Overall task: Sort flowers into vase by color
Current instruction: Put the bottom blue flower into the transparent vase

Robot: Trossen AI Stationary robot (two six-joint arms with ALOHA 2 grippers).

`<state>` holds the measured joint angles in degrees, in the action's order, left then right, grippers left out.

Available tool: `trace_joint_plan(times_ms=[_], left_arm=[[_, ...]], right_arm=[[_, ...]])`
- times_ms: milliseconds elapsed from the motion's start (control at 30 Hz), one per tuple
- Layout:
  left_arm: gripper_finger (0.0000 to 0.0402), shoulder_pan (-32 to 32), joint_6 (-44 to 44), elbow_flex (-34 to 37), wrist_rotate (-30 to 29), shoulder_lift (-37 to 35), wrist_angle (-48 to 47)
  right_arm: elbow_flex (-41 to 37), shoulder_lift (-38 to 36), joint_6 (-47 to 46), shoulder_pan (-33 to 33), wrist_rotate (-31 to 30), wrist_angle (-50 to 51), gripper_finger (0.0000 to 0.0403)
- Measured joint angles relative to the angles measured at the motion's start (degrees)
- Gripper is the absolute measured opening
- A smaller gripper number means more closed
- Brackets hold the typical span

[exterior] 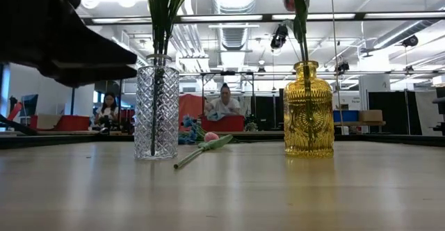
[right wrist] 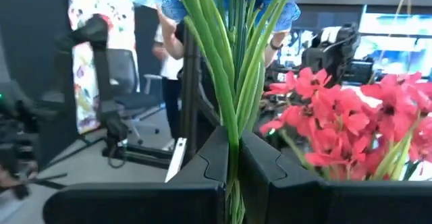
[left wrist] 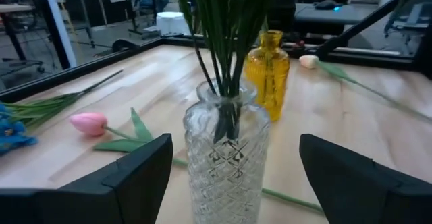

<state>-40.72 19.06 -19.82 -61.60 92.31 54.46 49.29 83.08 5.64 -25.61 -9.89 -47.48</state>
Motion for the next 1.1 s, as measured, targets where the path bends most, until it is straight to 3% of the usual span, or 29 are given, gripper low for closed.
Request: trace_joint_plan(times_ms=[133, 333, 533, 1100], left_arm=[[0.0306, 1.14, 0.02, -0.83, -0.5, 4.32, 2.47], [0.0306, 1.52, -0.17, -0.66, -1.98, 9.67, 9.49], [0.0306, 2.02, 1.01, -0.67, -2.29, 13.39, 12.54], [0.0306, 4.74, 0.67, -2.79, 1.73, 17.13, 13.83]], right_arm=[[2.47, 3.85, 3.4, 0.11, -0.44, -3.29, 0.0013], [3.77, 10.62, 8.73, 0.46, -0.71, -17.9, 0.0013], [3.81, 15.76, 11.53, 1.09, -7.47, -27.56, 0.0013], [3.88, 17.32, 9.84, 2.73, -7.71, -28.2, 0.0013]])
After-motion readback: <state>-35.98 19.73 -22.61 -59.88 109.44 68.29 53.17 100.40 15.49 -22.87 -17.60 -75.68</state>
